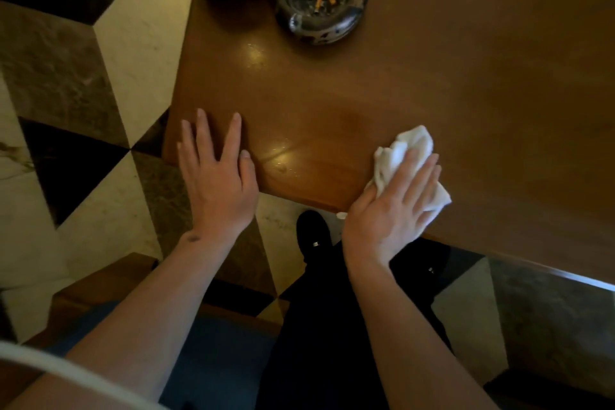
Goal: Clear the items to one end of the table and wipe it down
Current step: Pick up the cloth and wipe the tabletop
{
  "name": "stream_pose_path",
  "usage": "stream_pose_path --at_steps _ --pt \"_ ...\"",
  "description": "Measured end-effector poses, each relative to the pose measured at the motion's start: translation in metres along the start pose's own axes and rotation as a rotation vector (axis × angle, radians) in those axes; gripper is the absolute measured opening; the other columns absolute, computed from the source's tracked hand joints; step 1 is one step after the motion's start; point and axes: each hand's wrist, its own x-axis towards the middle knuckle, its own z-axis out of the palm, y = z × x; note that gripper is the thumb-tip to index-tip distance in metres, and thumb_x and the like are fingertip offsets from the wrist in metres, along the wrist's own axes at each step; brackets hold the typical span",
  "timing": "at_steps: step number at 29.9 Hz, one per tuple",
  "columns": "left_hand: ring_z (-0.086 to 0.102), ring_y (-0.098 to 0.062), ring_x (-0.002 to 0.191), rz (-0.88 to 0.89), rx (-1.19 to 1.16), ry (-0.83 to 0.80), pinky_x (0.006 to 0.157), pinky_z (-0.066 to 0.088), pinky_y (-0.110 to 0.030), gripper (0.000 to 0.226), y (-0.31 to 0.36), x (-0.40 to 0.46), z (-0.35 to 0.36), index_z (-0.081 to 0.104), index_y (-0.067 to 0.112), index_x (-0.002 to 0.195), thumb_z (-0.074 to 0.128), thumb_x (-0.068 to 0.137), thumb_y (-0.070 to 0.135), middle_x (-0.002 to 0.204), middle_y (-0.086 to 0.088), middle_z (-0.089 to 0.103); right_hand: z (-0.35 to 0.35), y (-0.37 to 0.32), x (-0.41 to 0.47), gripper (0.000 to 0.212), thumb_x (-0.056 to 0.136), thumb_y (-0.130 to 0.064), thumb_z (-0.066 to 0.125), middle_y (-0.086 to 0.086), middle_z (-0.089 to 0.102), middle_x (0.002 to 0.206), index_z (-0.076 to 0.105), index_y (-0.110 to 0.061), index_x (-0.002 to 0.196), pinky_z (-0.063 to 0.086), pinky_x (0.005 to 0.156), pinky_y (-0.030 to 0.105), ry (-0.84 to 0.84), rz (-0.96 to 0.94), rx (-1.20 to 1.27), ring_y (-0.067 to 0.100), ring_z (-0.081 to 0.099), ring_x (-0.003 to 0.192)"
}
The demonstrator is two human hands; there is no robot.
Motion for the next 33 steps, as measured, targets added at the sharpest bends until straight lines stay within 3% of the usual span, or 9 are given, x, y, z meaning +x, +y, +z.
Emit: stream_pose_path --at_steps 7,12,15,17,21,25,28,33 --pt "0.006 -0.037 0.157 -0.056 -0.029 0.042 0.125 0.01 -0.057 0.055 -0.046 0.024 -0.015 0.03 0.026 0.16 0.026 0.106 0.037 0.17 -0.016 0.015 0.045 -0.104 -0.047 0.079 0.09 -0.021 0.06 0.014 0.023 0.166 0.022 -0.015 0.159 0.013 0.12 0.057 -0.181 -0.435 -0.04 0.031 0.018 0.154" --pt "0.015 -0.044 0.154 -0.046 -0.037 0.09 0.12 0.022 -0.058 0.056 -0.07 0.032 -0.03 0.043 0.016 0.154 0.038 0.1 0.028 0.167 -0.022 0.022 0.07 -0.162 -0.06 0.076 0.101 -0.035 0.049 0.01 0.001 0.17 0.007 -0.016 0.162 0.002 0.123 0.054 -0.43 -0.766 -0.041 0.027 -0.007 0.156" --pt "0.015 -0.044 0.153 -0.081 -0.04 0.093 0.122 0.022 -0.058 0.06 -0.084 0.033 -0.036 0.04 0.012 0.154 0.045 0.094 0.021 0.167 -0.023 0.021 0.079 -0.178 -0.045 0.072 0.103 -0.041 0.039 0.009 0.0 0.171 0.006 -0.016 0.162 -0.006 0.121 0.053 -0.415 -1.07 -0.171 0.028 -0.006 0.156" --pt "0.012 -0.042 0.154 -0.079 -0.051 0.057 0.123 0.019 -0.057 0.068 -0.087 0.033 -0.04 0.033 0.01 0.156 0.044 0.089 0.016 0.168 -0.022 0.018 0.08 -0.187 -0.031 0.07 0.104 -0.043 0.035 0.009 0.003 0.171 0.009 -0.016 0.162 -0.005 0.121 0.053 -0.376 -1.146 -0.213 0.028 -0.001 0.157" --pt "0.017 -0.036 0.155 -0.107 -0.128 0.05 0.125 0.021 -0.052 0.068 -0.077 0.038 -0.042 0.026 0.003 0.158 0.052 0.095 0.007 0.166 -0.021 0.023 0.082 -0.197 -0.02 0.069 0.105 -0.043 0.037 0.01 0.004 0.17 0.01 -0.015 0.162 0.004 0.124 0.053 -0.355 -1.113 -0.212 0.027 0.001 0.157" --pt "0.027 -0.032 0.152 -0.11 -0.166 0.021 0.121 0.031 -0.049 0.073 -0.057 0.039 -0.041 0.025 0.002 0.158 0.058 0.093 0.004 0.164 -0.019 0.03 0.075 -0.197 -0.014 0.072 0.103 -0.039 0.042 0.008 0.004 0.17 0.009 -0.016 0.162 0.006 0.124 0.051 -0.367 -0.955 -0.151 0.025 -0.002 0.156" --pt "0.022 -0.032 0.154 -0.083 -0.14 -0.013 0.124 0.026 -0.047 0.072 -0.042 0.034 -0.039 0.027 0.004 0.158 0.056 0.093 0.015 0.166 -0.018 0.026 0.069 -0.192 -0.005 0.067 0.105 -0.037 0.039 0.006 0.004 0.171 0.009 -0.018 0.162 0.005 0.124 0.051 -0.338 -0.83 -0.138 0.024 -0.002 0.157" --pt "0.025 -0.036 0.153 0.047 -0.088 -0.045 0.12 0.021 -0.046 0.08 -0.015 0.028 -0.035 0.037 0.003 0.154 0.035 0.082 0.038 0.164 -0.02 0.03 0.042 -0.147 0.015 0.073 0.102 -0.027 0.047 0.003 0.001 0.171 0.006 -0.022 0.163 0.002 0.125 0.051 -0.362 -0.611 -0.086 0.021 -0.006 0.157"
